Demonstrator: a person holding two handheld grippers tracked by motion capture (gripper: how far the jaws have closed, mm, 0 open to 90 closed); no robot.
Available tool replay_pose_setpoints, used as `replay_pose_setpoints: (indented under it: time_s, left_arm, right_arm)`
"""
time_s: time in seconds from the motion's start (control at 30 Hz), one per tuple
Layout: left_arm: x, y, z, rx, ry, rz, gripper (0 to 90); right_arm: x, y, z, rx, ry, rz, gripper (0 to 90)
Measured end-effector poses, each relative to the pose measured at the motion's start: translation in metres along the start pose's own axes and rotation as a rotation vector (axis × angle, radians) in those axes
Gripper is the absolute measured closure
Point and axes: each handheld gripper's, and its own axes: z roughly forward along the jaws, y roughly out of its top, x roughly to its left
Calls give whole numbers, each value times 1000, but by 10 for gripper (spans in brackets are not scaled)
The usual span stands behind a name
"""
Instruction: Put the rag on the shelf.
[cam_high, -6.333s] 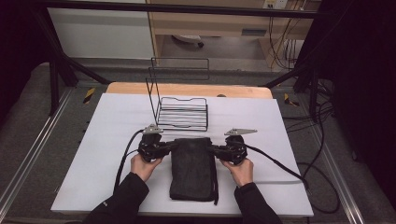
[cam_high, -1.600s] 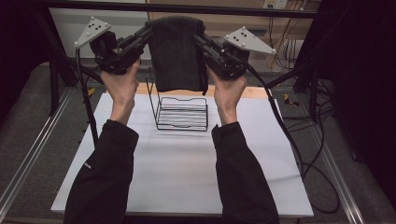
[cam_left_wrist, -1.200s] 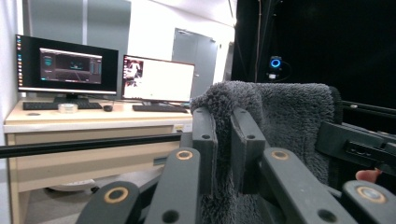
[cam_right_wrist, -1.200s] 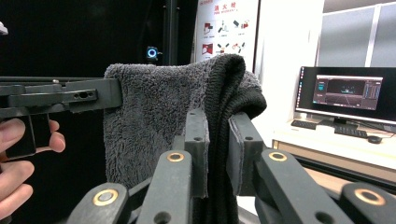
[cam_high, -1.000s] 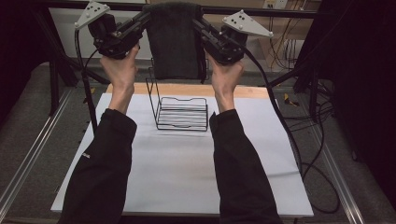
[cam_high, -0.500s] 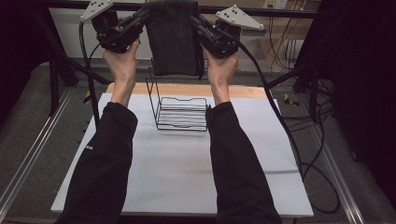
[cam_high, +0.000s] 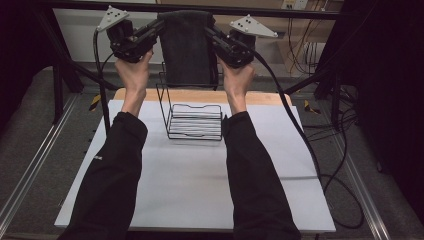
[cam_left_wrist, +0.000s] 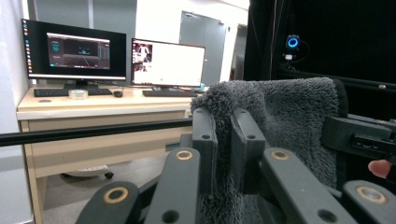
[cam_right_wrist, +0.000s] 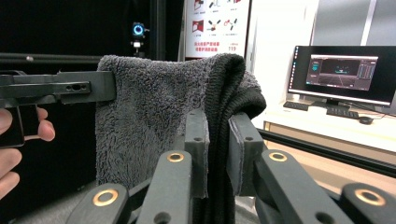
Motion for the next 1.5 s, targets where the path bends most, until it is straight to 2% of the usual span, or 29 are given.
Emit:
replay_pose_setpoints:
  time_s: [0.13,0.23,0.4,0.6,0.93,1.2,1.3,1.5]
  left_arm:
    - [0,-7,-2,7,-19,1,811]
    - [-1,-13,-3,21,-36,19,811]
    - [-2,-23,-7,34,-58,32,811]
    - [-3,-29,-13,47,-81,40,811]
    - [-4,-34,-22,55,-91,47,811]
    - [-4,-43,-20,82,-92,57,811]
    - [-5,-45,-23,77,-93,77,811]
    - [-8,-48,-30,69,-109,79,811]
  right_arm:
    - [0,-7,-5,9,3,-4,800]
    - [0,-14,-10,21,1,-10,799]
    - [-3,-27,-18,29,8,11,799]
    - [-2,-37,-24,35,13,9,799]
    - [5,-41,-29,49,16,-28,798]
    - [3,-52,-29,65,15,-25,798]
    - [3,-55,-32,60,22,-24,797]
    - [8,-58,-39,44,29,-55,795]
